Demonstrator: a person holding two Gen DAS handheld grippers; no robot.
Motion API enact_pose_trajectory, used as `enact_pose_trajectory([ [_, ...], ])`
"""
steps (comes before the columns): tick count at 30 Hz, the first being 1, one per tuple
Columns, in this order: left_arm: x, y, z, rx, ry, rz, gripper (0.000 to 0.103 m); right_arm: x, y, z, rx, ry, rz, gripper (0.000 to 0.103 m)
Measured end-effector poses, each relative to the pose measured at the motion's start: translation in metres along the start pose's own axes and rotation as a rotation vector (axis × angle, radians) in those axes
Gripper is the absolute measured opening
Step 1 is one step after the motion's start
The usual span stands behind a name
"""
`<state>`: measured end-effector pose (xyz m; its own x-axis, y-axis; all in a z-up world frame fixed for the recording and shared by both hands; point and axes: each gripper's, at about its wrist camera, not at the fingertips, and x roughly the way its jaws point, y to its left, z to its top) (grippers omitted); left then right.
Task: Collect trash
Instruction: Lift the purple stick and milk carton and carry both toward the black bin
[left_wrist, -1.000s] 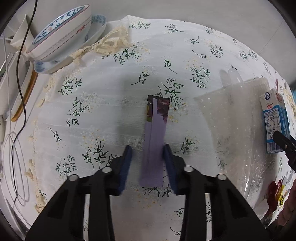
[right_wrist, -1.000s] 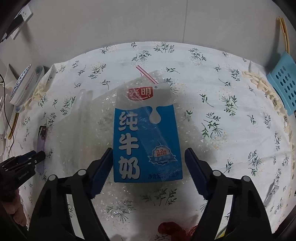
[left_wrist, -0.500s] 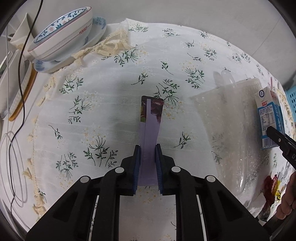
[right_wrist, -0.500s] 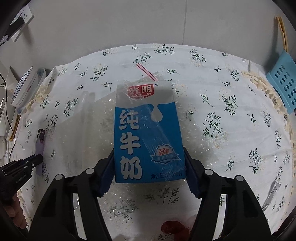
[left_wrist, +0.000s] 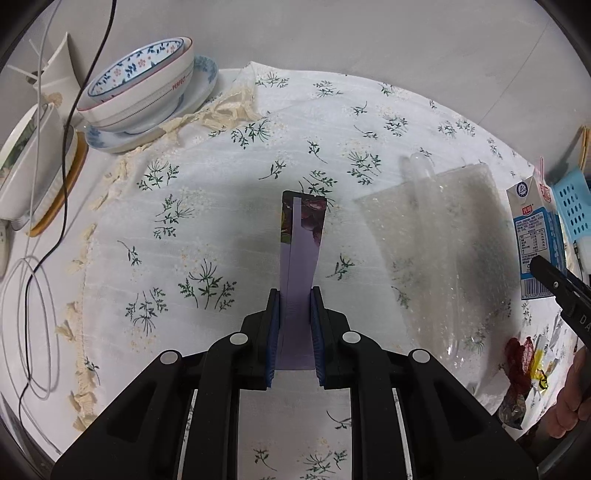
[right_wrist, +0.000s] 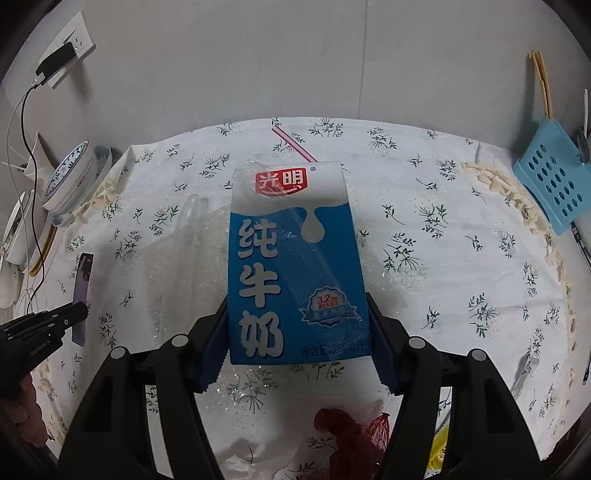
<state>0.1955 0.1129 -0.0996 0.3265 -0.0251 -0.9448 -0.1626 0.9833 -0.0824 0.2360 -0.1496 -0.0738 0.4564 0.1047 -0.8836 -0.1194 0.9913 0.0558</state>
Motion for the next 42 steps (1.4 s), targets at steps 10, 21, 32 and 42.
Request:
enact_pose_trajectory([
  [10,-0.016,-0.018,-0.016,0.022,-0.012,-0.010,0.015,-0.026,-0.009,-0.016,0.006,-0.029,0.004,0.062],
  [21,-0.036,-0.030,-0.034,0.042,-0.027,-0.018,0.015,-0.054,-0.012,-0.034,-0.007,-0.061,-0.001,0.062],
  [32,-0.056,-0.036,-0.061,0.042,-0.037,-0.027,0.015,-0.083,-0.010,-0.057,-0.024,-0.091,0.008,0.062],
  [42,-0.078,-0.043,-0.086,0.032,-0.052,-0.031,0.015,-0.106,-0.015,-0.085,-0.026,-0.106,0.030,0.062],
])
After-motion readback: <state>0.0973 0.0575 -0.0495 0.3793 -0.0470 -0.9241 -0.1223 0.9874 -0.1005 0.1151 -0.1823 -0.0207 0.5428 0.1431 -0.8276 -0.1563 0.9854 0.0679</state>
